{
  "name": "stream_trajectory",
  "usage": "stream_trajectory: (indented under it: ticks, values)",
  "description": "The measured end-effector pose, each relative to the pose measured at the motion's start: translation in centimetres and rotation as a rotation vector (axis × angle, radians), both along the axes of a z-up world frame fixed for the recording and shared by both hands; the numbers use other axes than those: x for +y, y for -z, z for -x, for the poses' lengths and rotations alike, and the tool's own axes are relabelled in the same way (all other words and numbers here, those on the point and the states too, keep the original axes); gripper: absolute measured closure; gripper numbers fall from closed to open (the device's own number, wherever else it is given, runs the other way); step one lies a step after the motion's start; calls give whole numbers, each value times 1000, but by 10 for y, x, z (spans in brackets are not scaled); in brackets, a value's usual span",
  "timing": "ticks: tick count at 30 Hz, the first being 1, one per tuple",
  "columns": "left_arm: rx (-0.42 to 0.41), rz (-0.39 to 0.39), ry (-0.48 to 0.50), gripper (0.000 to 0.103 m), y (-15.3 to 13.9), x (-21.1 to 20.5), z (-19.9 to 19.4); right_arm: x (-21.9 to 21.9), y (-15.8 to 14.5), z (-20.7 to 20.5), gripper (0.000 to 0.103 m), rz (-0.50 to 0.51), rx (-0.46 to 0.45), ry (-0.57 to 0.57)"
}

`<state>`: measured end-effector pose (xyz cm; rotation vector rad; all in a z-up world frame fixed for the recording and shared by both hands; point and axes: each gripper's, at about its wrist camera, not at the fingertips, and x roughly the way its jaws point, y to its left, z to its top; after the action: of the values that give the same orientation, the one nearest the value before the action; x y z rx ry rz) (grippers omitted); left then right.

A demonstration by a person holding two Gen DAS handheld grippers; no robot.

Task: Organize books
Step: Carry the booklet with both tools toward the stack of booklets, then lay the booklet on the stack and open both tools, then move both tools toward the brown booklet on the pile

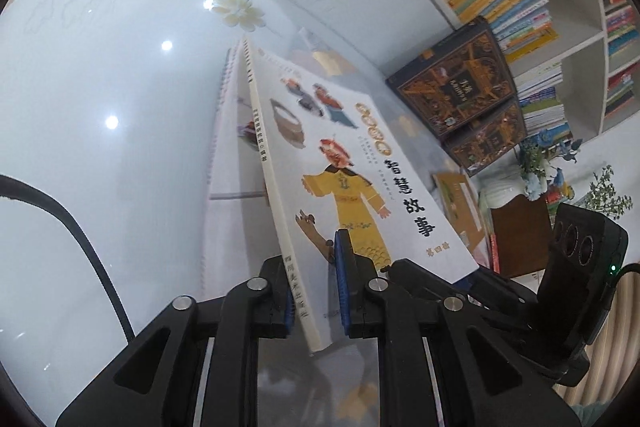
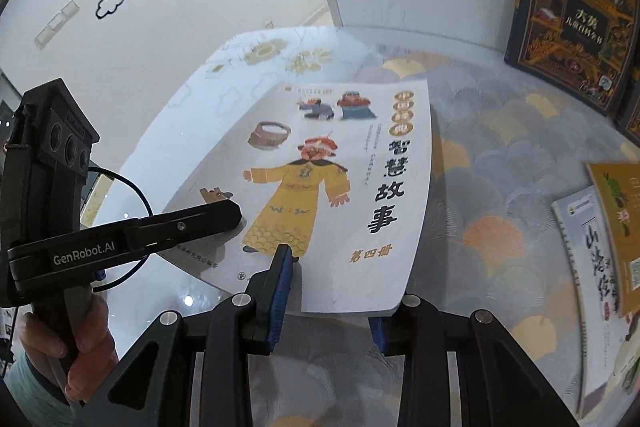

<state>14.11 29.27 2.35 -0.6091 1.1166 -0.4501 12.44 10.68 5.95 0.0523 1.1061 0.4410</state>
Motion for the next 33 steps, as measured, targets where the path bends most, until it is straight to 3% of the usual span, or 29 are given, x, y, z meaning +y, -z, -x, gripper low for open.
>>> stream_trajectory:
  ticks: [7, 12, 15, 18, 25, 28, 30, 33]
  values:
    - [9, -75, -39, 89, 10, 12, 1, 5, 23, -6, 70, 41, 71, 11]
    - [45, -18, -89, 89, 22, 30, 2, 5, 26, -10, 69, 20, 92, 2]
    - [33, -50, -143, 89, 15, 37, 6, 12, 24, -6, 68, 32, 89, -44]
    - [22, -73, -165, 89, 6, 39, 11, 9, 26, 0, 57, 46, 111, -58]
    - [-3, -114, -119, 86, -15, 11, 29, -49, 26, 43, 56, 0, 166, 1]
    - [-16, -132, -75, 86, -27, -20, 38, -83, 27, 63, 56, -14, 179, 47]
    - [-24, -136, -47, 77, -35, -40, 42, -112, 27, 74, 56, -39, 193, 89]
    - [-33, -131, 7, 74, -48, -82, 44, -158, 27, 85, 56, -102, 212, 163]
